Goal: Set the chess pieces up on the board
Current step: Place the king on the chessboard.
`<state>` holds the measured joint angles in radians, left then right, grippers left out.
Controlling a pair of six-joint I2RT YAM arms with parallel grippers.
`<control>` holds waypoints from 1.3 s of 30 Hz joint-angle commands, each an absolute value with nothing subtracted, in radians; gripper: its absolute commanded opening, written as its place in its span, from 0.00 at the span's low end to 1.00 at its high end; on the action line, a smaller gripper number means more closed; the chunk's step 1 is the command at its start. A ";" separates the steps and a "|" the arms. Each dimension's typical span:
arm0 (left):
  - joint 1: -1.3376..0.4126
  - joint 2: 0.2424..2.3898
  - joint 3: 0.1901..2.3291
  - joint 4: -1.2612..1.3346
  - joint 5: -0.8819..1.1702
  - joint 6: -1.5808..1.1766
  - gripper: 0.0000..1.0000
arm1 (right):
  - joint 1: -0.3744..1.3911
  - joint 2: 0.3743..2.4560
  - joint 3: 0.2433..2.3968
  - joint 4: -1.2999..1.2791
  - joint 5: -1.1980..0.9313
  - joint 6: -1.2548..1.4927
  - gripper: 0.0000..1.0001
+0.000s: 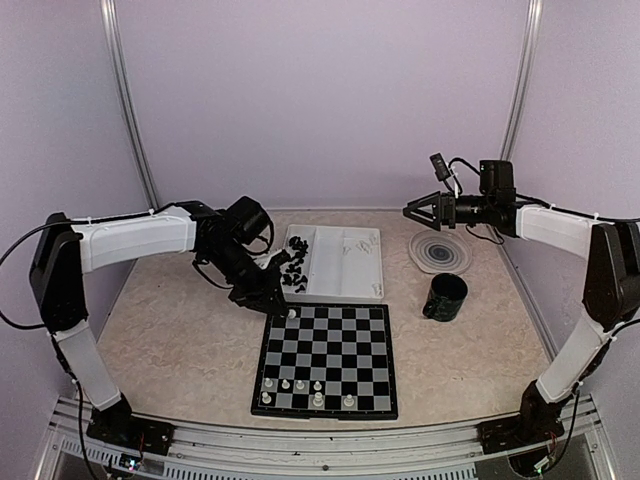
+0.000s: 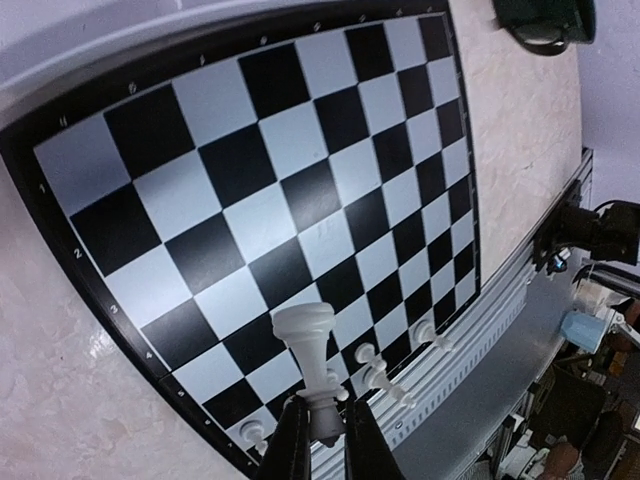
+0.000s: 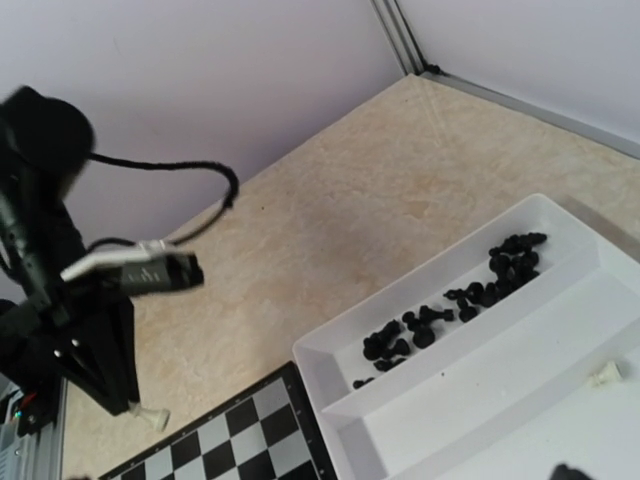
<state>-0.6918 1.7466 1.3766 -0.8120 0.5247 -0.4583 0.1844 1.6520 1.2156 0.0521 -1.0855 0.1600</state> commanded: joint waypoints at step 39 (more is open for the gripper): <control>-0.915 1.800 1.410 -0.861 0.116 -0.324 0.41 | 0.178 1.670 1.177 0.075 -1.123 0.173 0.99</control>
